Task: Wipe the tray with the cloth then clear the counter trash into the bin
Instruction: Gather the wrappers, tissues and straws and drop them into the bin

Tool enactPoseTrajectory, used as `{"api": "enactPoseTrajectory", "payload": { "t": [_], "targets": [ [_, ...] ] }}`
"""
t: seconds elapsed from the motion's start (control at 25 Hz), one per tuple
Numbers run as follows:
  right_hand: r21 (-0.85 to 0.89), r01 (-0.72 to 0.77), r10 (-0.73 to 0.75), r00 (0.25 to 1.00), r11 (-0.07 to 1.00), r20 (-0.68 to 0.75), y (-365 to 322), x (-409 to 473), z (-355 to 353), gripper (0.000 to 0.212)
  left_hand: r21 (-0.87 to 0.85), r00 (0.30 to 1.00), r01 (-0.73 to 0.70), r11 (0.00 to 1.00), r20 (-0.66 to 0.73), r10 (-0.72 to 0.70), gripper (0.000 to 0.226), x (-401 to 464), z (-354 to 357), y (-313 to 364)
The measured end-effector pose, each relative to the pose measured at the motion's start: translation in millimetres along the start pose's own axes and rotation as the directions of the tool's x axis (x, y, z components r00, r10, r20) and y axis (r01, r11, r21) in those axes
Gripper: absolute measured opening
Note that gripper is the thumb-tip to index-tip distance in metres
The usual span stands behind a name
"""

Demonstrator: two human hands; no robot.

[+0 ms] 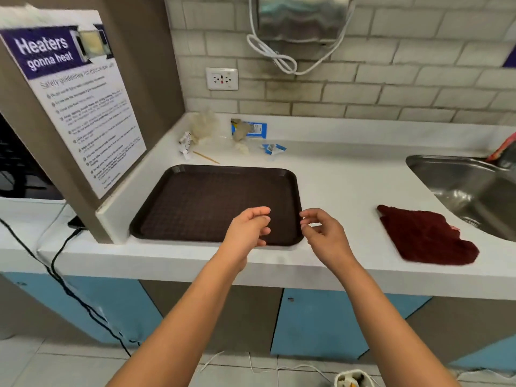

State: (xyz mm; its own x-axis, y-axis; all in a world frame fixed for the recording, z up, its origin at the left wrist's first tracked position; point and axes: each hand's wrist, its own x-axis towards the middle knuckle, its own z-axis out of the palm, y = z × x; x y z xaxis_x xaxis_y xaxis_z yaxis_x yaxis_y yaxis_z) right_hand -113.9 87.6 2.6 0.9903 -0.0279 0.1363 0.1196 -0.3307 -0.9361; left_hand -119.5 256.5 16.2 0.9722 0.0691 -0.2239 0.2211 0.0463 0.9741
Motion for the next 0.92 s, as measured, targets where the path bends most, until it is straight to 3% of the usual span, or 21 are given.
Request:
{"api": "enactPoseTrajectory", "payload": {
  "t": [0.4, 0.6, 0.72, 0.92],
  "targets": [
    [-0.076, -0.118, 0.112, 0.991, 0.99, -0.077, 10.3, 72.6, 33.0, 0.023, 0.023, 0.99, 0.053, 0.998, -0.136, -0.049, 0.018, 67.8, -74.9, 11.4],
    [-0.184, -0.046, 0.047, 0.999, 0.982, 0.001, 14.9, 153.0, 34.4, 0.023, 0.03, 0.973, 0.072, 0.997, -0.224, -0.064, 0.017, 127.7, -86.1, 20.9],
    [-0.218, -0.042, 0.047, 0.999, 0.975, 0.019, 22.2, 209.1, 32.2, 0.021, 0.071, 0.964, 0.033, 0.997, -0.266, -0.013, 0.018, 167.9, -85.2, 26.8],
    [-0.221, -0.096, 0.11, 0.992, 0.97, 0.055, 45.7, 301.1, 36.3, 0.019, 0.279, 0.922, -0.092, 0.956, -0.34, 0.187, 0.02, 244.0, -69.3, 45.2]
  ]
}}
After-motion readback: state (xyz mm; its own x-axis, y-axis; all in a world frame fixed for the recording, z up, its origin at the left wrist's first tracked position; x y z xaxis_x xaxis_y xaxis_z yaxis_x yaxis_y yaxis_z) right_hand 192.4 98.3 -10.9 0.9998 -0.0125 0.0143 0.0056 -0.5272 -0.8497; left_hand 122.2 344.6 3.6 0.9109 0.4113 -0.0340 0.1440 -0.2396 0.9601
